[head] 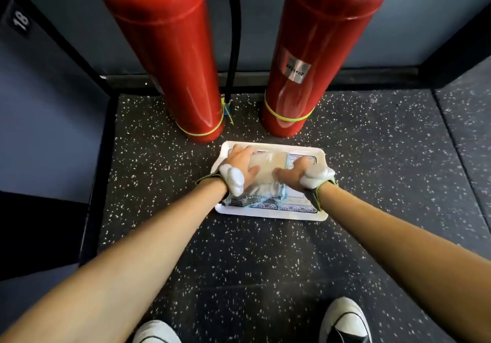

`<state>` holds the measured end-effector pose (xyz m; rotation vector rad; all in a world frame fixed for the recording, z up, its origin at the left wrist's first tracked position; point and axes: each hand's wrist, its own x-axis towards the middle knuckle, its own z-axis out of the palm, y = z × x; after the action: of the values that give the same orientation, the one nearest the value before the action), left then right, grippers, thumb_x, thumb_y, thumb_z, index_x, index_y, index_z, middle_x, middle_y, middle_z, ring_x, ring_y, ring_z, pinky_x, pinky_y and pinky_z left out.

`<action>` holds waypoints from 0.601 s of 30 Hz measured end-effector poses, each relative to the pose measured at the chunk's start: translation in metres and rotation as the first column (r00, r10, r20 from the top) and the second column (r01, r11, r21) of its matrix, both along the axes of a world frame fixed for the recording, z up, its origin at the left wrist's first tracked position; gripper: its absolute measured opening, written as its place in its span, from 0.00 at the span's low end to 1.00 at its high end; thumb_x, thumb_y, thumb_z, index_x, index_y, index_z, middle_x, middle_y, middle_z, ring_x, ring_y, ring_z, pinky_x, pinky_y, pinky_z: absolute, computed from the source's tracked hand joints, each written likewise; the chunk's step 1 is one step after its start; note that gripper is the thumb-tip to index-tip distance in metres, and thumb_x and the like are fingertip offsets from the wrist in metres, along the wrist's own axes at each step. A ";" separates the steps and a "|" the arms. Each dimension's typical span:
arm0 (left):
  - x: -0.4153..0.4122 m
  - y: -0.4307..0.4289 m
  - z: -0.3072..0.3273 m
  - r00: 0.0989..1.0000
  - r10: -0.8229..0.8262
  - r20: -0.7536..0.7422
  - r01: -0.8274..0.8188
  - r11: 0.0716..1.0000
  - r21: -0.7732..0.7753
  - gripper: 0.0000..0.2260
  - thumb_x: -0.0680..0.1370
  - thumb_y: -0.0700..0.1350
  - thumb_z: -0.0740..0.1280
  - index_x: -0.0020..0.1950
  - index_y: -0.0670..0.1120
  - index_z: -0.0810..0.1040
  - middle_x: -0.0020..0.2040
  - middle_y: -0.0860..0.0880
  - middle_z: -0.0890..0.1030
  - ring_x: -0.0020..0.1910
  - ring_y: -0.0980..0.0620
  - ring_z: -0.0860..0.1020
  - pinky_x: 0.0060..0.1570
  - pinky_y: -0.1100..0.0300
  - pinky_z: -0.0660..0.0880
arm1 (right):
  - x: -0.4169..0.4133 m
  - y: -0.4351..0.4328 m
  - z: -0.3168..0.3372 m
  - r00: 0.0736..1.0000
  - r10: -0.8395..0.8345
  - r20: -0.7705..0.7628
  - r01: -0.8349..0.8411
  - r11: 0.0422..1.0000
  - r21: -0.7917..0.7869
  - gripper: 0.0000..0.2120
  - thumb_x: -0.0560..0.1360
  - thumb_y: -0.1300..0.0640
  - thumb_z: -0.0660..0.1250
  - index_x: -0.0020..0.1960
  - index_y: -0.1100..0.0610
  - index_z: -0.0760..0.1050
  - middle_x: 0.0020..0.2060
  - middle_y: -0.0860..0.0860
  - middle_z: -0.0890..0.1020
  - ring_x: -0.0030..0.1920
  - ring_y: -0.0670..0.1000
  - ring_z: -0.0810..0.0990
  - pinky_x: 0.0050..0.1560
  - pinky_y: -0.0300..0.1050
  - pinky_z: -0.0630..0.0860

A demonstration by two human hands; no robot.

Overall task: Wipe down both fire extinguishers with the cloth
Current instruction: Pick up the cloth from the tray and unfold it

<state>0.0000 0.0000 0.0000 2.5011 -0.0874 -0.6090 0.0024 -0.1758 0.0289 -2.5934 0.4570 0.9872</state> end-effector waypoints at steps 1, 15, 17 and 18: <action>-0.001 -0.001 -0.003 1.000 -0.020 -0.005 0.020 1.000 0.020 0.19 0.81 0.47 0.65 0.71 0.44 0.71 0.63 0.42 0.72 0.59 0.42 0.76 0.59 0.53 0.72 | -0.002 0.000 -0.008 0.999 -0.037 0.003 0.036 0.999 0.036 0.34 0.79 0.37 0.65 0.72 0.62 0.73 0.69 0.57 0.79 0.71 0.60 0.76 0.73 0.53 0.72; -0.012 -0.002 0.028 0.966 0.190 0.176 -0.181 0.981 -0.068 0.08 0.81 0.40 0.62 0.56 0.41 0.78 0.56 0.42 0.80 0.55 0.41 0.78 0.56 0.50 0.74 | 0.006 0.034 0.009 0.887 -0.439 0.143 0.260 0.732 0.630 0.13 0.74 0.53 0.69 0.55 0.58 0.73 0.45 0.57 0.81 0.47 0.58 0.80 0.58 0.60 0.81; -0.011 -0.002 0.049 0.932 0.282 0.228 -0.249 0.955 -0.162 0.06 0.81 0.40 0.63 0.53 0.43 0.79 0.48 0.45 0.83 0.45 0.44 0.79 0.49 0.52 0.74 | 0.013 0.045 0.032 0.859 -0.497 0.123 0.254 0.622 0.741 0.14 0.72 0.56 0.69 0.55 0.60 0.74 0.43 0.58 0.80 0.44 0.57 0.80 0.56 0.62 0.82; -0.011 -0.002 0.061 0.919 0.309 0.247 -0.264 0.944 -0.198 0.06 0.82 0.41 0.63 0.52 0.43 0.79 0.44 0.47 0.82 0.40 0.46 0.77 0.44 0.54 0.72 | 0.015 0.050 0.045 0.849 -0.520 0.099 0.253 0.563 0.787 0.12 0.72 0.57 0.69 0.54 0.59 0.75 0.42 0.58 0.80 0.43 0.57 0.80 0.55 0.61 0.82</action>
<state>-0.0113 -0.0018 0.0608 2.3631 0.1227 -0.1248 0.0169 -0.1258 0.0742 -1.7102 0.3966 0.4208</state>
